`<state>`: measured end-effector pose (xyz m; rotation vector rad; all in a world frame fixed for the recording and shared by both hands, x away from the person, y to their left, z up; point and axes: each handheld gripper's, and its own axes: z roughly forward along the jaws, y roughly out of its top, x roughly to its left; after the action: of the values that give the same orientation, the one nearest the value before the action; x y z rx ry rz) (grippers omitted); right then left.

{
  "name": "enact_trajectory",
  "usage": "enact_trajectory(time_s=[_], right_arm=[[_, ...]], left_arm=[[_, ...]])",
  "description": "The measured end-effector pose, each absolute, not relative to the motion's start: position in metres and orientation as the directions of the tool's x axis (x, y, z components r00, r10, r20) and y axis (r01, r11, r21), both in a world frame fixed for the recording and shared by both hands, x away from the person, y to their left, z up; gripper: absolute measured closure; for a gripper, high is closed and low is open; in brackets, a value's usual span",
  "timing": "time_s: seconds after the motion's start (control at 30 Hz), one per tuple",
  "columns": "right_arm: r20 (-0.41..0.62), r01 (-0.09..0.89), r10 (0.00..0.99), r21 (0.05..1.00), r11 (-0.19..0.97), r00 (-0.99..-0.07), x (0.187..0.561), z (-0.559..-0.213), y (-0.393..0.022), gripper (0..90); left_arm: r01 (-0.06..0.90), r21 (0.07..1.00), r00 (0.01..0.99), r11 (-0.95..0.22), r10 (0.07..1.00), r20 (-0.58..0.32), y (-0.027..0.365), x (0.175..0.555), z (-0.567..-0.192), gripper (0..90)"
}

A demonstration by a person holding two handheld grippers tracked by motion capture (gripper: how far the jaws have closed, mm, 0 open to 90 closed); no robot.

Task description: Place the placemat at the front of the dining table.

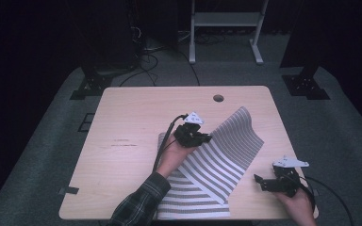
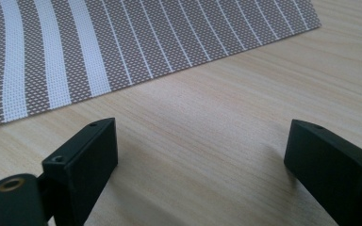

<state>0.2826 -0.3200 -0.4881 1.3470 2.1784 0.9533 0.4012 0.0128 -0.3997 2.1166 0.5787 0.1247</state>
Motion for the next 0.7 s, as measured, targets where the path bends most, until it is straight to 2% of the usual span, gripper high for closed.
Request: enact_trajectory(time_s=[0.7], right_arm=[[0.014, 0.617, 0.893, 0.728, 0.3, -0.451, 0.283, -0.488, -0.32, 9.1]], left_arm=[[0.364, 0.8, 0.895, -0.477, 0.416, -0.16, -0.026, 0.407, -0.403, 87.9]])
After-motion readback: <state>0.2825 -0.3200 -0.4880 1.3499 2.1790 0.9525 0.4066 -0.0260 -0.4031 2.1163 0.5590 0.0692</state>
